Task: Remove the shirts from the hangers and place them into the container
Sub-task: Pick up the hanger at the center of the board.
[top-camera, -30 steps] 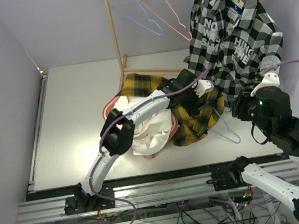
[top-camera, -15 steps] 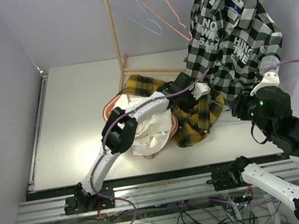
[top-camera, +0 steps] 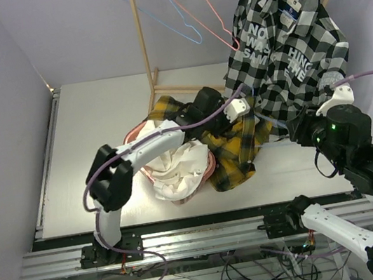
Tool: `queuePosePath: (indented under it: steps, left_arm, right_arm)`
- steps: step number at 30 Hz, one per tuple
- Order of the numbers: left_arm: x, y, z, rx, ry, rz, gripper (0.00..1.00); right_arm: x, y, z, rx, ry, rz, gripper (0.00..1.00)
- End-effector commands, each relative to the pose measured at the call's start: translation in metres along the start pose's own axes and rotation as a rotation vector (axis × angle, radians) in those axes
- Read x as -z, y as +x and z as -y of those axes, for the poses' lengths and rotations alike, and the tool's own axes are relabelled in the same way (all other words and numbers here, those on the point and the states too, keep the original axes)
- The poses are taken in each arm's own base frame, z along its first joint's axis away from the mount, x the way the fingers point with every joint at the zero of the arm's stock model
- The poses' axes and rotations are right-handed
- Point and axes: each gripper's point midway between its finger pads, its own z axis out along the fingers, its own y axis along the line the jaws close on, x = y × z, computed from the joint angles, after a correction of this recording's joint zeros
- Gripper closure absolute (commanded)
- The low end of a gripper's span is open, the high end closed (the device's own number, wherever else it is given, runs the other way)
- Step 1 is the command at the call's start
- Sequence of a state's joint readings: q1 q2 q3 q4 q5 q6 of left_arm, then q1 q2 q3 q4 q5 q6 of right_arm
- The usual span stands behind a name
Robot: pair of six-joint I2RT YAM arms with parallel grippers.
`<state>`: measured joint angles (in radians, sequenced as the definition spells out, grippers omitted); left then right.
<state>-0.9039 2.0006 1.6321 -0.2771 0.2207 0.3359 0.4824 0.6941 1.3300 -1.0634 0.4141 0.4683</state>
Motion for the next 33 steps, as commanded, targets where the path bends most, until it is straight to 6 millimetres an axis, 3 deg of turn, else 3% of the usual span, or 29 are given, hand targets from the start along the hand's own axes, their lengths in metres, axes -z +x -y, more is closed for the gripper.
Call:
queuePosePath:
  steps: [1,4,6,8,15,21,25,33]
  left_arm:
    - [0.051,-0.079,-0.020,-0.116,-0.083,0.232,0.93]
    - [0.070,-0.102,-0.024,-0.162,-0.106,0.292,0.93]
    - [0.085,-0.116,-0.029,-0.208,-0.155,0.339,0.93]
    - [0.098,-0.126,-0.037,-0.255,-0.224,0.374,0.93]
    - [0.130,-0.139,-0.052,-0.380,-0.363,0.466,0.93]
    - [0.164,-0.161,-0.037,-0.404,-0.316,0.554,0.93]
    - [0.199,-0.178,-0.028,-0.430,-0.308,0.625,0.93]
    - [0.243,-0.191,-0.007,-0.442,-0.241,0.689,0.93]
  right_arm:
    - [0.004,-0.017,-0.008,-0.029,-0.029,0.043,0.63]
    - [0.002,-0.020,-0.012,-0.022,-0.040,0.038,0.61]
    - [0.003,-0.024,-0.016,-0.015,-0.049,0.034,0.55]
    - [0.006,-0.030,-0.020,-0.004,-0.072,0.037,0.42]
    - [0.014,-0.058,-0.038,0.096,-0.142,0.041,0.40]
    - [0.008,-0.068,-0.038,0.239,-0.108,-0.016,0.43]
    - [0.009,-0.077,-0.038,0.299,-0.099,-0.020,0.43]
    - [0.034,-0.108,-0.030,0.319,-0.094,0.096,0.46]
